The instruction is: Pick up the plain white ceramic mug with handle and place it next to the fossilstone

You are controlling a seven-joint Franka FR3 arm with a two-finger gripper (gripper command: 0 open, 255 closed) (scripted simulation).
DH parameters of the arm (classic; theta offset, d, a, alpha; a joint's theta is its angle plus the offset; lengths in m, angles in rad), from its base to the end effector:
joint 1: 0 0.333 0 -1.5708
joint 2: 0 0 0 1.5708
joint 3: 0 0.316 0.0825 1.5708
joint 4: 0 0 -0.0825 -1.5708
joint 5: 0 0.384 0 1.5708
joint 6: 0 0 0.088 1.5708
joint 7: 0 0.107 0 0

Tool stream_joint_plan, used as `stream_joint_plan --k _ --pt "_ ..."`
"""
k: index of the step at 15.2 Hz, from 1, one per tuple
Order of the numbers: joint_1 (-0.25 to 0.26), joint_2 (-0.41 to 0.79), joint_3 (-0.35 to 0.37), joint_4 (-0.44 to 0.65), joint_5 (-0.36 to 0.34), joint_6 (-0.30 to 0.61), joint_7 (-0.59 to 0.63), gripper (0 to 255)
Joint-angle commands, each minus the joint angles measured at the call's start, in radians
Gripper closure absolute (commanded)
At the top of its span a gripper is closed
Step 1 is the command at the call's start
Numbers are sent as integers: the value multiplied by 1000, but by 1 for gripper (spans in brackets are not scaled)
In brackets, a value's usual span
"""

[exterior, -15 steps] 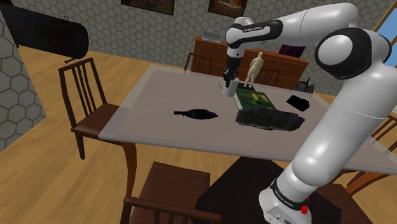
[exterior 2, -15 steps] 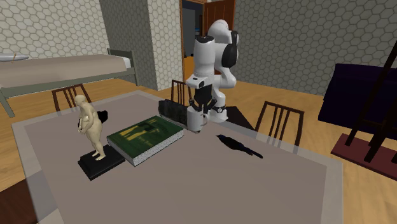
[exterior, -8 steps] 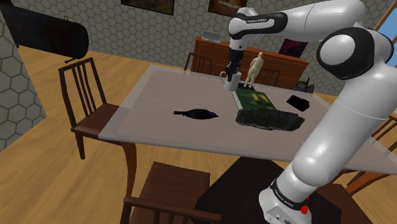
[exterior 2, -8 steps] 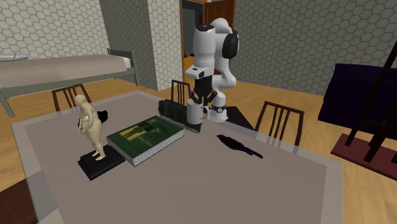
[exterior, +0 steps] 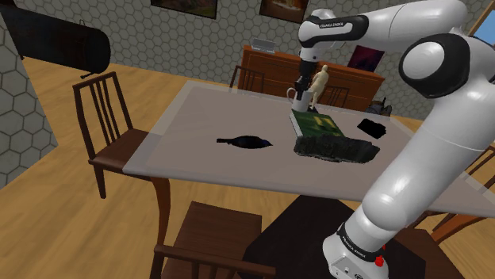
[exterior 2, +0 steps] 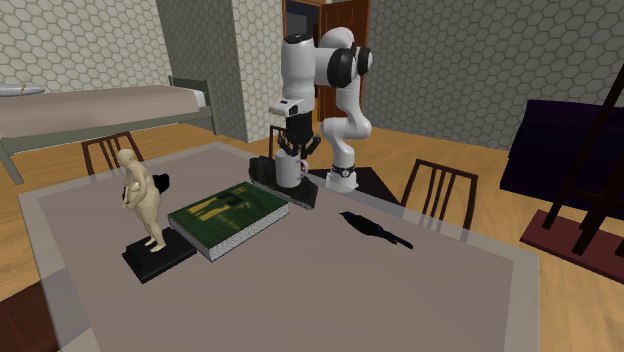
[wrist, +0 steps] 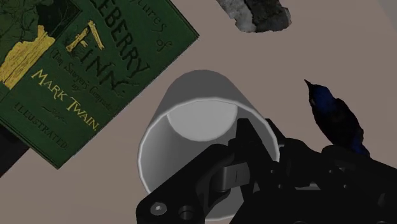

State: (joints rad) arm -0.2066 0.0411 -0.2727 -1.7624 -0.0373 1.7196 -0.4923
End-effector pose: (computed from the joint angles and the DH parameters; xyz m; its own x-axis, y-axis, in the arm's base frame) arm 0.5021 -0.2623 0.5240 0.9953 0.0196 -0.0950 0.0199 -0.9998 0.0028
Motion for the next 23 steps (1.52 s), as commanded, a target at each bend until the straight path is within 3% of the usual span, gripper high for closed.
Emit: stream_joint_plan --k 1,13,23 --pt "-26 5 -24 3 -2 4 -50 255" --pt "-184 88 -155 95 18 4 -342 255" --pt "-363 279 -235 325 106 -43 -596 255"
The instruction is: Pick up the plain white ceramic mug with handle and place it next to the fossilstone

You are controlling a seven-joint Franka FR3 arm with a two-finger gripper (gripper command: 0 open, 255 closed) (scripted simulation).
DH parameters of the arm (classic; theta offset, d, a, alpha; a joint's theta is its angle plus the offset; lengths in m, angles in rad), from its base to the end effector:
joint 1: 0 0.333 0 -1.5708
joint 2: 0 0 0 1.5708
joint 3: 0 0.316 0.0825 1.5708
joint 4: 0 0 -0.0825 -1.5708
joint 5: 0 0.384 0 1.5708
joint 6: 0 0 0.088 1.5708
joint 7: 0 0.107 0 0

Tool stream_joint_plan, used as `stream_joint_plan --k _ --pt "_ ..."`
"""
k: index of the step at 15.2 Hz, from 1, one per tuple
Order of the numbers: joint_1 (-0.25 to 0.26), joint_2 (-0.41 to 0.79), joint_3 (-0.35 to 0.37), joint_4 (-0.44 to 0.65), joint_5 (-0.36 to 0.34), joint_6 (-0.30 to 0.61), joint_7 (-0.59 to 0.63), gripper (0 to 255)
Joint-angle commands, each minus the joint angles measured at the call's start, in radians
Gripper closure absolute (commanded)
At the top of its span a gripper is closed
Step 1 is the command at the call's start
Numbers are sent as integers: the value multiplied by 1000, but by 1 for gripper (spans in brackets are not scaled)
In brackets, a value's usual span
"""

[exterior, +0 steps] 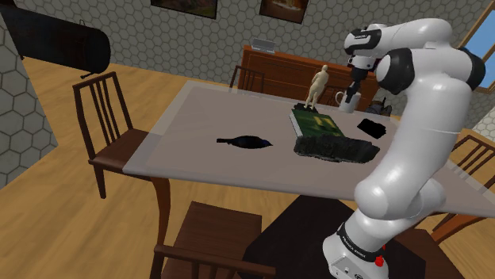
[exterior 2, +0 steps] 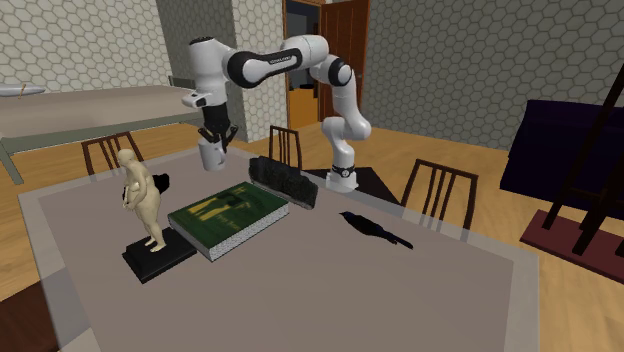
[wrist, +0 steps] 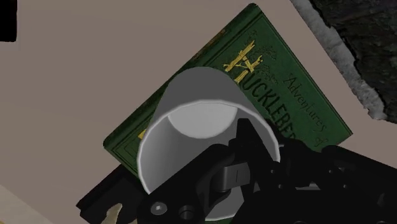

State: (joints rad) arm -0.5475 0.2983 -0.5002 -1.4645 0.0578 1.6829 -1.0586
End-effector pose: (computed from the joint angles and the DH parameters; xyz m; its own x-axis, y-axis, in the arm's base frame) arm 0.3568 -0.5290 0.5245 0.9953 0.0185 -0.0949 0.0189 -0.9998 0.0030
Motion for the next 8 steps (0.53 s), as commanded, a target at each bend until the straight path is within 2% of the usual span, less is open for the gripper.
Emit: stream_joint_plan --k 1,5,8 --pt "-45 48 -12 60 23 -15 -54 255" --pt "-146 163 -23 219 77 -64 -145 255" --pt "-239 269 -21 380 121 -120 -204 255"
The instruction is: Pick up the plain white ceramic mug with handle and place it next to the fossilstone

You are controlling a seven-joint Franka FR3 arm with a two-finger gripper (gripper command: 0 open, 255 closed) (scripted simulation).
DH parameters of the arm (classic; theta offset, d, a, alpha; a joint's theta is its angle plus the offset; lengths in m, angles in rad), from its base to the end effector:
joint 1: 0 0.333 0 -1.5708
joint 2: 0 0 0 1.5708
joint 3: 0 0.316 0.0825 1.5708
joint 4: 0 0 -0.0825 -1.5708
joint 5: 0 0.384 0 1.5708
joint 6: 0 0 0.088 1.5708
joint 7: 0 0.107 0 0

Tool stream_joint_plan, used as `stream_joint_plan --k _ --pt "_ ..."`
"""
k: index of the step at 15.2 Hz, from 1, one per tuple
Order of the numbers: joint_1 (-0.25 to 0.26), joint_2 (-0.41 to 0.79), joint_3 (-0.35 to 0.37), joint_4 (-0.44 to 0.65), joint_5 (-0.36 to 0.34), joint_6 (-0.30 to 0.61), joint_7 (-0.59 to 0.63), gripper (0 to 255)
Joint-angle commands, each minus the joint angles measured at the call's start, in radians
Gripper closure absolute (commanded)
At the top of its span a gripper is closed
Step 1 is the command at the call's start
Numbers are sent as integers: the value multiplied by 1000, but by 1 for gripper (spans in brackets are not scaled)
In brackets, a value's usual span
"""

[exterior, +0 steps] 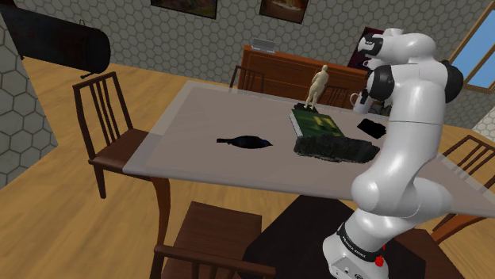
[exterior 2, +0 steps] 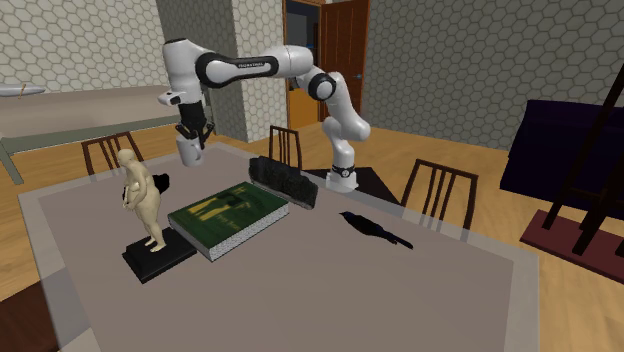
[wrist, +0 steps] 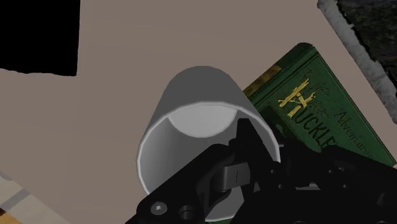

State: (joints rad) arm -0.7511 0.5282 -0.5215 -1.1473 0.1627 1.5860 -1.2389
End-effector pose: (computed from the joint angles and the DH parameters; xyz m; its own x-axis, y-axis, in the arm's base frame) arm 0.3048 -0.6209 0.5240 0.9953 0.0183 -0.0954 0.0187 -0.9998 0.0029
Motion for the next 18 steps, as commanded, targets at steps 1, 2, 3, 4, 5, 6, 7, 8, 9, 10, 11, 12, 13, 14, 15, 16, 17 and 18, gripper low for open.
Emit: stream_joint_plan --k 1,2,3,4,5,6,7,8,9,10,11,12,13,14,15,16,17,18 --pt "-70 81 3 129 33 -48 -40 255" --pt "-109 127 8 206 49 -77 -56 255" --pt "-198 239 22 406 85 -157 -75 255" --pt "-187 224 22 364 79 -131 -77 255" --pt "-178 212 20 328 75 -108 -78 255" --pt "-169 203 18 295 72 -87 -79 255" --pt "-161 194 16 265 70 -66 -80 255" --pt "-153 187 15 238 68 -47 -81 255" --pt "-147 181 14 213 66 -29 -82 255" --pt "-141 176 13 189 65 -11 -82 255" --pt "-136 171 12 167 64 5 -83 255" --pt "-131 167 12 146 63 22 -83 255" --pt "-126 164 11 126 62 38 -84 255" --pt "-122 162 11 107 61 53 -84 255" --pt "-118 159 11 89 61 68 -85 255" --pt "-115 158 11 72 61 83 -85 255" --pt "-111 156 11 56 60 98 -85 255" --pt "-108 156 11 41 60 112 -86 255"
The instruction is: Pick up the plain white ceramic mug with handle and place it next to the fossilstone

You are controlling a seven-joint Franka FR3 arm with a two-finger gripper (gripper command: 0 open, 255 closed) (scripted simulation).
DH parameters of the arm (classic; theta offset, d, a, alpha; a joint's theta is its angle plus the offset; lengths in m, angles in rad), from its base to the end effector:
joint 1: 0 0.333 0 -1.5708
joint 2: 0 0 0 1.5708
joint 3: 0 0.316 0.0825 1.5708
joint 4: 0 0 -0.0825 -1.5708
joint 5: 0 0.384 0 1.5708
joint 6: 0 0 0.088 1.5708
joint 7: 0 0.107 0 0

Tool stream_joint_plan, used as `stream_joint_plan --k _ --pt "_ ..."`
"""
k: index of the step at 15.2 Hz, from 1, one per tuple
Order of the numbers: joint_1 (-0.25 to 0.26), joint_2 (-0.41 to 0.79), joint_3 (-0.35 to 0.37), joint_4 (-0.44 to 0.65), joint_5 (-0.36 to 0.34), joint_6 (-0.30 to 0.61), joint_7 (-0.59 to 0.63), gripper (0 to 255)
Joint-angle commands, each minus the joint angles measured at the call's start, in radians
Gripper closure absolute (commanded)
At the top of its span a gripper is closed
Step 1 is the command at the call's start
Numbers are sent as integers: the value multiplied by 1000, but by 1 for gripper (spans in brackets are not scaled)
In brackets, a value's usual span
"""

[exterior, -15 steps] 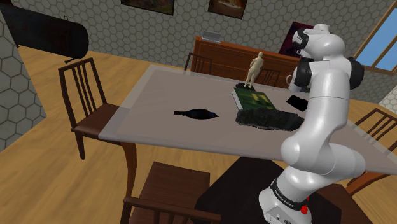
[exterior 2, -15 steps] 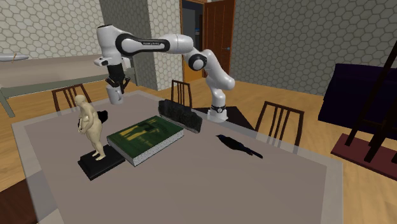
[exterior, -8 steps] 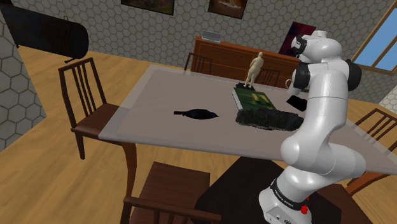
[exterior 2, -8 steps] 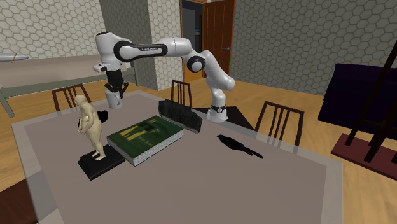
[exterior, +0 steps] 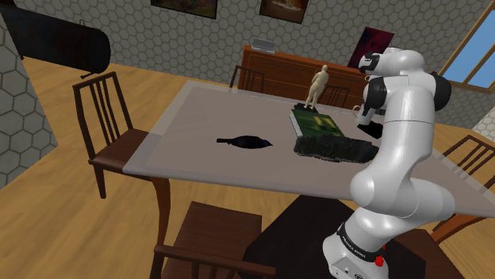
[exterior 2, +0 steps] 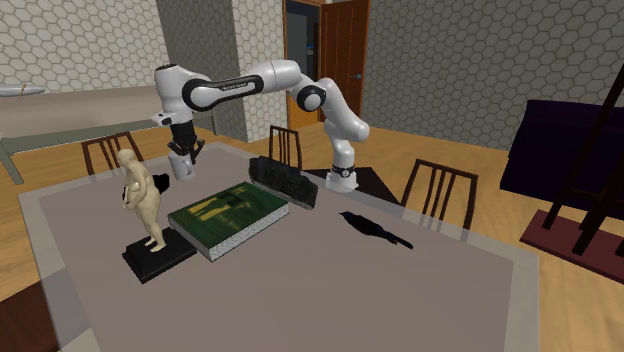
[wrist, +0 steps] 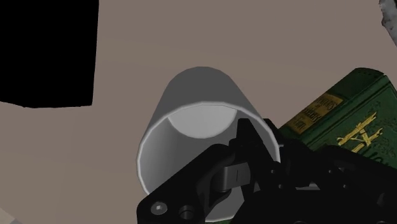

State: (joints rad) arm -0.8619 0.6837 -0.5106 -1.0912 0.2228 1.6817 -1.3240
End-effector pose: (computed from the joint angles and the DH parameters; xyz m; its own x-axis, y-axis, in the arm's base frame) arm 0.2726 -0.6771 0.4515 0.9952 0.0206 -0.0953 0.0209 -0.9998 0.0022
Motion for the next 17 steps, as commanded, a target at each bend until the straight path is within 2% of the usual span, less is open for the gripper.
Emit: stream_joint_plan --k 1,17 --pt "5 0 0 -30 1 30 -1 255" --pt "27 29 12 -194 17 216 -8 255"
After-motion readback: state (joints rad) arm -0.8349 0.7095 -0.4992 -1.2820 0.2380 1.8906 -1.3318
